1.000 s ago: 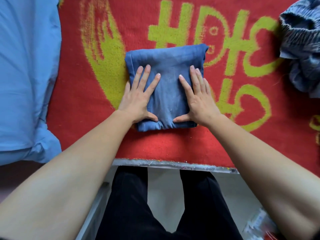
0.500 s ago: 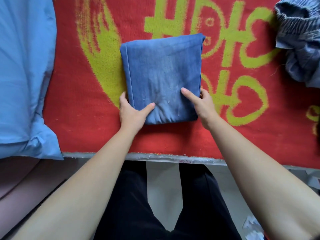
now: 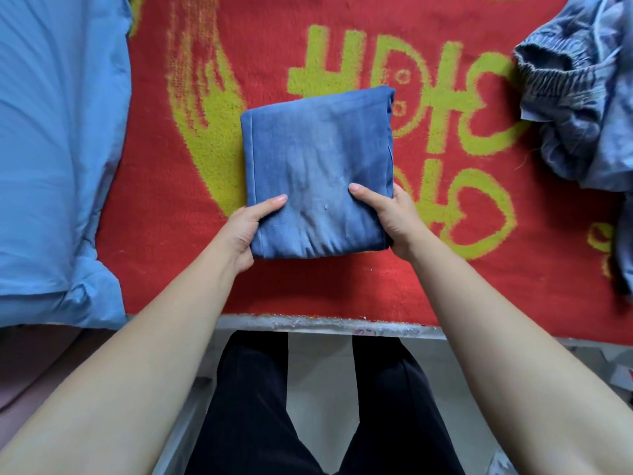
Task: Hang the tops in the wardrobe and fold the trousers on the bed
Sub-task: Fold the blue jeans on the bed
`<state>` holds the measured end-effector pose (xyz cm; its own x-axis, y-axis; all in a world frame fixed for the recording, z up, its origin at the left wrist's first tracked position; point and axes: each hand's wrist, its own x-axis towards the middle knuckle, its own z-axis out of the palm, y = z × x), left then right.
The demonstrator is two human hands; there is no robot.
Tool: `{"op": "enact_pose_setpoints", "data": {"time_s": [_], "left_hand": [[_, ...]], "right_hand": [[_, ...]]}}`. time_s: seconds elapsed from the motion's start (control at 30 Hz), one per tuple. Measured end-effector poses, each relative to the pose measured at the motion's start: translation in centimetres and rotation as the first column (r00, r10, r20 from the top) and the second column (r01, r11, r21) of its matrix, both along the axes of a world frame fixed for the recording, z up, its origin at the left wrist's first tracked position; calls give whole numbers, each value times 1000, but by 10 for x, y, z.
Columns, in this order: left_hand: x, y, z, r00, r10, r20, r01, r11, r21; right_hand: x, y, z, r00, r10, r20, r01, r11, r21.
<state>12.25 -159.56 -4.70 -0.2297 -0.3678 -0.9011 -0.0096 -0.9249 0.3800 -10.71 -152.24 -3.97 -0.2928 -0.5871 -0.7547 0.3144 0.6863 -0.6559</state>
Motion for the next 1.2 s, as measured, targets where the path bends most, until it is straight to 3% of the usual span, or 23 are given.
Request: {"op": "enact_pose_setpoints", "data": {"time_s": [0.1, 0.27, 0.4, 0.5, 0.7, 0.87, 1.03, 1.2], "left_hand": [[5, -3, 11, 998, -8, -69, 8, 1000, -2], [-18, -3, 63, 985, -93, 143, 139, 923, -360], [-40, 5, 132, 911, -151, 383, 377, 677, -632], [-52, 19, 194, 889, -67, 453, 415, 539, -733], [-53, 72, 307, 841, 296, 452, 360, 316, -878], [-31, 134, 391, 771, 514, 376, 271, 269, -924], [3, 197, 474, 708, 647, 282, 206, 192, -959], [36, 287, 537, 681, 712, 168, 239, 0, -971]], "right_hand": [[-4, 2, 9, 999, 37, -31, -38, 999, -18], [-6, 3, 57, 930, 137, -342, -170, 983, -69], [-12, 10, 125, 845, 143, -515, -238, 963, -124], [-18, 18, 181, 766, 123, -631, -337, 913, -231], [-20, 22, 293, 662, 84, -745, -558, 718, -416], [5, 44, 376, 621, 76, -780, -693, 519, -501], [36, 81, 445, 677, 54, -734, -707, 326, -628], [67, 149, 498, 710, 15, -704, -695, 172, -698]]}}
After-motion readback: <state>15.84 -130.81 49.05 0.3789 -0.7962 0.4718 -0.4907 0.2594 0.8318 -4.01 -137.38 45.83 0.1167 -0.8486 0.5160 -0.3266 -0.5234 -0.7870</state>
